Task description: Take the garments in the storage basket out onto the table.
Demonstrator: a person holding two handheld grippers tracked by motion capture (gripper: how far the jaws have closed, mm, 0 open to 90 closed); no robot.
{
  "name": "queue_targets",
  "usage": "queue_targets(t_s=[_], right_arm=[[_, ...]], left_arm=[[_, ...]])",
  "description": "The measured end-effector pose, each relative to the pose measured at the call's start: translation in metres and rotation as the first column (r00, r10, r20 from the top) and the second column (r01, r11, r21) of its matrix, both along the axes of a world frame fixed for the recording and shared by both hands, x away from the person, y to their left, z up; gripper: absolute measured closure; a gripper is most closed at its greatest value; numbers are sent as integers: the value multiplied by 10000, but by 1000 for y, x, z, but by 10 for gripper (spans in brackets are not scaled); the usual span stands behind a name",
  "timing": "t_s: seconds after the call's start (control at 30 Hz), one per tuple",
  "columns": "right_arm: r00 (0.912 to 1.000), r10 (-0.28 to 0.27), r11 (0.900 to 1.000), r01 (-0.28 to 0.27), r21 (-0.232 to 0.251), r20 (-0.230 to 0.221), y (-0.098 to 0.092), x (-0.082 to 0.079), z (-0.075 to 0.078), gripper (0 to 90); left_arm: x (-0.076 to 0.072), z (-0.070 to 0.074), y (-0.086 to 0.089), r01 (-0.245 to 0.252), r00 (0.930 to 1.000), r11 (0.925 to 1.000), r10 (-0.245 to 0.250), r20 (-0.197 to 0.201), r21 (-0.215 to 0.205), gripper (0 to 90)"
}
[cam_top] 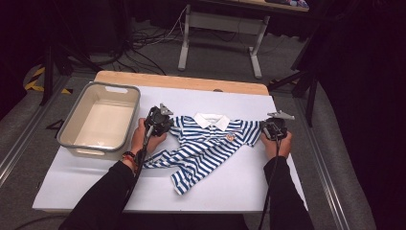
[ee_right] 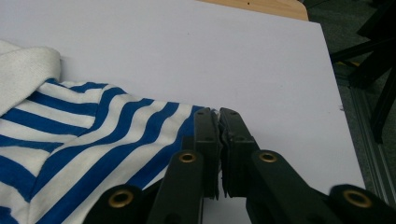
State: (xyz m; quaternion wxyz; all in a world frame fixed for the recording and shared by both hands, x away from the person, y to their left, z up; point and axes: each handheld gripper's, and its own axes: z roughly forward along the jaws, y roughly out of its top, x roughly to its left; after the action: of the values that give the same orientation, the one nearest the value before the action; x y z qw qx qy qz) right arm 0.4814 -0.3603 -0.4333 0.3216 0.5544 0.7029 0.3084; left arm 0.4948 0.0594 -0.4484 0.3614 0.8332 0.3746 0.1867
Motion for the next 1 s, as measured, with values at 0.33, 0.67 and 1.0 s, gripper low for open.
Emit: queue_targets(t_s=[0.33,0.67,1.0], right_arm=[[9951,819,9939,-857,697,555,13,-32,-1,705],[9552,2926,9548,-2944,413,448,52,-75,-5,652],[9120,4100,9109,-4102,446,136,75,-109,-9,594]], left_arm=[[-15,17,-3,594,9971,9971,-570,501,-481,771],[-31,11,-14,1613,9864,9865,-1621,274,296,759],[-40,-6,4,1213,9926,9866,-1204,-154,1092,739]])
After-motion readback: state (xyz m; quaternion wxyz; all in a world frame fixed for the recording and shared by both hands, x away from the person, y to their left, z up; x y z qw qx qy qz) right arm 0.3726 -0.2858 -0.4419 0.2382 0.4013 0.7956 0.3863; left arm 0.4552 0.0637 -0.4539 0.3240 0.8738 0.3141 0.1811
